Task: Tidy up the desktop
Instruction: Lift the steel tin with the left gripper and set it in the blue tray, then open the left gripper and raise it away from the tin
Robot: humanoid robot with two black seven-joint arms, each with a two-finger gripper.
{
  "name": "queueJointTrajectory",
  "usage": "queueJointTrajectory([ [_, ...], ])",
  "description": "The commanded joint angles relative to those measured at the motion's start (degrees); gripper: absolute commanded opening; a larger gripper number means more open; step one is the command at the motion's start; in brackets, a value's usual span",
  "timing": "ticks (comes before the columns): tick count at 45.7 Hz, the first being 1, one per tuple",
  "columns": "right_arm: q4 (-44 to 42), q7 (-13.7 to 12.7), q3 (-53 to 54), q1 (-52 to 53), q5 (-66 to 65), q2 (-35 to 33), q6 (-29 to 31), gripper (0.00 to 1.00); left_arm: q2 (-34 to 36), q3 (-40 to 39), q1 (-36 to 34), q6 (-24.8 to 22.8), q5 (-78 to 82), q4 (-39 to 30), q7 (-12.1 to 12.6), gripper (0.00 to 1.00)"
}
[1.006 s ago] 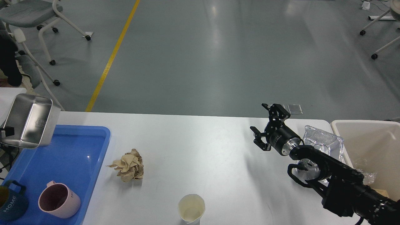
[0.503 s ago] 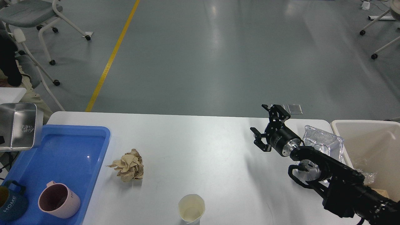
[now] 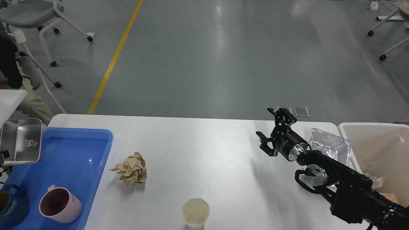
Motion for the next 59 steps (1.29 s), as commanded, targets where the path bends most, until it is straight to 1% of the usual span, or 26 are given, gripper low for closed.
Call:
queueJointTrajectory([
  [1, 0.0, 0.0, 0.0, -0.2, 0.0, -0.2, 0.0, 1.00, -3.3, 0.3, 1.5, 0.0, 0.2, 4.0, -0.1, 0.06],
  [5, 0.0, 0.0, 0.0, -0.3, 0.0, -0.2, 0.0, 1.00, -5.5, 0.7, 1.8, 0.0, 1.0, 5.4, -0.1, 0.06],
  [9, 0.0, 0.1, 0.0, -0.4, 0.0, -0.2, 0.0, 1.00, -7.1, 2.7, 1.3, 0.1, 1.7, 6.1, -0.4, 0.06],
  [19, 0.0, 0.0, 0.0, -0.5, 0.0, -0.2, 0.0, 1.00, -8.5, 9.3, -2.1, 0.2, 6.7, 7.3, -1.4, 0.06],
  [29, -0.1, 0.1, 0.0, -0.7, -0.4, -0.2, 0.0, 1.00, -9.7, 13.1, -5.5, 0.2, 10.0, 7.5, -1.8, 0.06],
  [40, -0.1, 0.1, 0.1, -1.1, -0.4, -0.3, 0.0, 1.00, -14.9, 17.6, -5.6, 0.3, 10.1, 14.6, -2.9, 0.06],
  [54, -0.1, 0.1, 0.2, -1.0, -0.4, -0.4, 0.0, 1.00, -17.8, 18.1, -5.2, 0.3, 10.1, 17.0, -2.9, 0.06],
  [59, -0.1, 0.1, 0.2, -1.0, -0.4, -0.5, 0.0, 1.00, -17.8, 18.1, -5.2, 0.3, 9.8, 17.0, -2.9, 0.11],
])
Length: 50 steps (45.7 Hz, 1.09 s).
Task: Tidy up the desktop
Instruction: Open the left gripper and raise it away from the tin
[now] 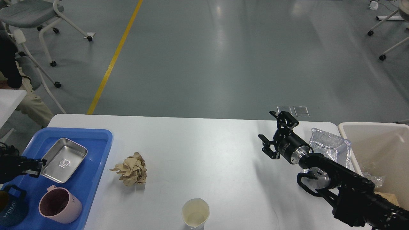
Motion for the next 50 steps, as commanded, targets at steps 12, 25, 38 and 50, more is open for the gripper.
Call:
queueJointTrajectory([
  [12, 0.0, 0.0, 0.0, -0.1, 0.0, -0.1, 0.0, 1.00, 0.5, -0.1, 0.3, 0.2, -1.3, 0.1, 0.0, 0.48],
  [25, -0.1, 0.0, 0.0, -0.1, 0.0, -0.1, 0.0, 1.00, 1.0, -2.3, -0.3, 0.4, -4.5, -0.8, -1.3, 0.75],
  [38, 0.0, 0.0, 0.1, -0.5, 0.0, -0.3, 0.0, 1.00, 8.9, -7.1, -2.8, -6.3, -8.9, -15.7, -1.3, 0.82],
  [50, 0.1, 0.0, 0.0, -0.9, 0.0, -0.8, -0.2, 1.00, 15.5, -9.2, -8.4, -6.6, -8.9, -35.5, -1.0, 0.85],
])
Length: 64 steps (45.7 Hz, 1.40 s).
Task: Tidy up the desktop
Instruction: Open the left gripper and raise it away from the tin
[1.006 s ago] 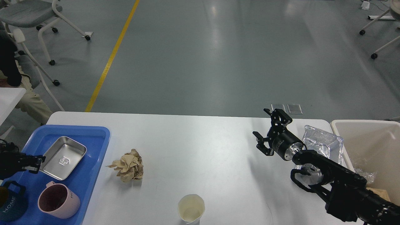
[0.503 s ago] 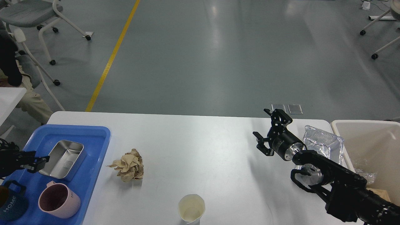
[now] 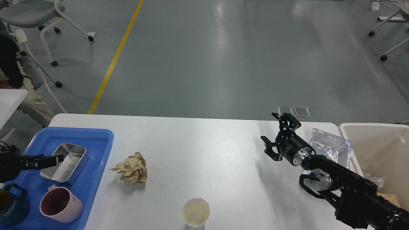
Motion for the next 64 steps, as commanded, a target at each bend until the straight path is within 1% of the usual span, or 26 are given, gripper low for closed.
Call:
queueJointTrajectory([
  [1, 0.0, 0.0, -0.1, -0.1, 0.0, 0.0, -0.2, 1.00, 1.6, -2.6, -1.6, 0.1, -0.1, -6.4, 0.0, 0.85],
  [6, 0.0, 0.0, -0.2, 0.0, 0.0, 0.0, -0.2, 1.00, 3.8, -8.9, -0.7, 0.1, -0.9, -11.4, 0.0, 0.86],
  [10, 0.0, 0.0, -0.2, 0.2, 0.0, 0.0, -0.3, 1.00, 4.5, -13.0, 1.4, 0.2, -3.7, -15.3, -0.3, 0.87],
  [15, 0.0, 0.0, -0.2, 0.3, 0.0, -0.1, -0.3, 1.00, 4.5, -17.7, 3.9, 0.2, -6.6, -17.2, -0.6, 0.90],
  [20, -0.2, 0.0, -0.3, 0.5, -0.1, -0.1, -0.3, 1.00, 3.6, -22.8, 7.2, 0.2, -7.6, -17.4, -0.9, 0.91],
  [26, -0.4, -0.1, -0.3, 0.5, -1.2, -0.1, -0.3, 1.00, 1.5, -31.4, 12.8, 0.2, -10.9, -17.7, -2.1, 0.95],
  [40, -0.4, -0.1, -0.3, 0.6, -2.5, -0.1, -0.8, 1.00, -5.3, -49.7, 21.5, 0.2, -19.5, -17.7, -2.3, 0.96],
  [48, -0.4, -0.1, -0.3, 0.5, -2.5, -0.1, -0.9, 1.00, -9.5, -56.4, 25.0, 0.2, -20.7, -17.7, -2.3, 0.96],
  [52, -0.4, -0.1, -0.3, 0.3, -2.5, -0.1, -1.0, 1.00, -11.6, -61.4, 27.2, -0.2, -25.0, -17.6, -2.2, 0.96],
  [57, -0.4, -0.1, -0.3, 0.3, -2.5, -0.1, -1.0, 1.00, -14.3, -67.0, 29.7, -0.1, -31.3, -17.4, -1.4, 0.96],
  [61, -0.4, -0.1, -0.3, 0.3, -2.5, -0.1, -1.0, 1.00, -15.9, -68.0, 29.8, 0.2, -32.5, -17.3, -0.8, 0.96],
  [64, -0.4, -0.1, -0.3, 0.3, -2.5, -0.1, -1.1, 1.00, -17.2, -68.1, 29.8, 0.6, -32.7, -16.7, 0.7, 0.96],
])
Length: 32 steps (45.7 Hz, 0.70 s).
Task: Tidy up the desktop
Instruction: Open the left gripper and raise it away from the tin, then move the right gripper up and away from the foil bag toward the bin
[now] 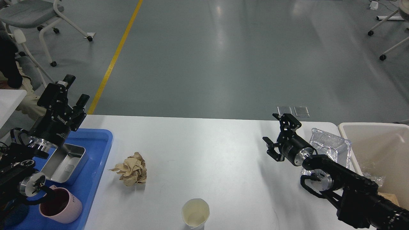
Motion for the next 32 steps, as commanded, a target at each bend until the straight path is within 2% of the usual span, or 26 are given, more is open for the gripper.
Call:
queueJointTrajectory([
  [1, -0.1, 0.0, 0.0, 0.0, 0.0, 0.0, -0.1, 1.00, -2.8, -0.9, 0.3, 1.0, -2.1, 0.8, 4.0, 0.96],
  [8, -0.1, 0.0, 0.0, 0.0, 0.1, -0.1, -0.2, 1.00, -3.3, -0.9, 0.6, 4.6, -6.7, 1.2, 10.6, 0.96],
  [15, 0.2, -0.1, 0.2, 0.4, 0.3, 0.0, -0.9, 1.00, -3.2, -1.0, 0.5, 6.9, -9.1, 1.4, 14.8, 0.96],
  [20, 0.5, -0.6, 0.5, 0.9, 0.3, -0.5, -0.6, 1.00, -2.9, -1.0, 0.4, 7.5, -12.9, 1.6, 15.8, 0.96],
  [32, 0.3, -0.6, 1.0, 3.8, 0.9, -0.8, -1.1, 1.00, -3.0, -1.0, 0.6, 7.2, -14.7, 2.9, 15.7, 0.96],
])
